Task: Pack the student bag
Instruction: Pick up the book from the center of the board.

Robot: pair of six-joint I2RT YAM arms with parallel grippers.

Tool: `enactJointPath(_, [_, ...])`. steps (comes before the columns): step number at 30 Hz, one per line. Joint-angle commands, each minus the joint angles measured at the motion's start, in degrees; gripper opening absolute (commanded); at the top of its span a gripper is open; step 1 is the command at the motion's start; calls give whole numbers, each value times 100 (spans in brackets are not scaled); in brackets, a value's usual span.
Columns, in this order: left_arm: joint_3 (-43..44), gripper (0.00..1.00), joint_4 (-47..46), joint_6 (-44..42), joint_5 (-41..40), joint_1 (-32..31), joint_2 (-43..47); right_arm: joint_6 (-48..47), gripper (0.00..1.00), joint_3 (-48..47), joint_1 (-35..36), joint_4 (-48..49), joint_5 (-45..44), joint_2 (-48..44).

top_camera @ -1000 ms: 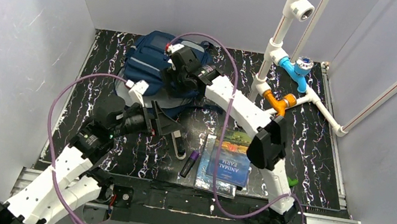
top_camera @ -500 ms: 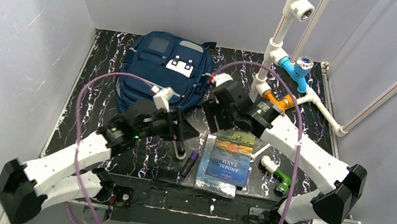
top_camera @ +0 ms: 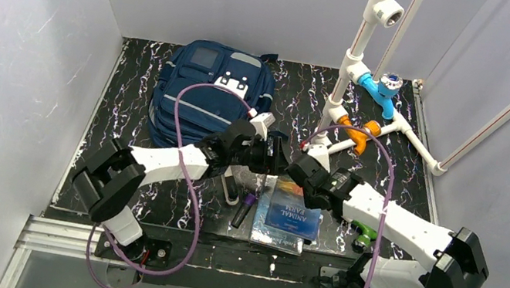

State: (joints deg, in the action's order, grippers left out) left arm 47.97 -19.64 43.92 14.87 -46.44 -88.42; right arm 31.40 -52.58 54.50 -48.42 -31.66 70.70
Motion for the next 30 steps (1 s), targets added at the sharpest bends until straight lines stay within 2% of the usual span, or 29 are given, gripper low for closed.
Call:
enactJointPath(1, [483, 66, -308, -128, 671, 420, -459, 368, 7, 360, 39, 361, -299, -21])
enactJointPath(3, [562, 66, -315, -225, 844, 600, -659, 387, 2, 527, 43, 454, -220, -18])
enactJointPath(9, [1240, 71, -312, -431, 1709, 715, -1620, 446, 1, 729, 51, 707, -28, 222])
enactJointPath(13, [1285, 73, -308, -481, 1308, 687, -1873, 530, 1, 907, 52, 905, 100, 401])
enactJointPath(16, [1145, 79, -301, -714, 881, 671, -1881, 587, 1, 1065, 52, 1075, 186, 502])
enactJointPath(19, [1219, 81, -308, -678, 1196, 671, -2098, 647, 1, 1177, 51, 1167, 235, 550])
enactJointPath(22, [1467, 79, -305, -457, 1806, 671, -2507, 665, 1, 1242, 52, 1276, 291, 518])
enactJointPath(27, [1453, 75, -324, -588, 1971, 588, -2583, 616, 1, 1227, 50, 1330, 295, 463])
enactJointPath(30, [1461, 66, -358, -504, 2270, 579, -2493, 594, 1, 1234, 52, 1364, 338, 484])
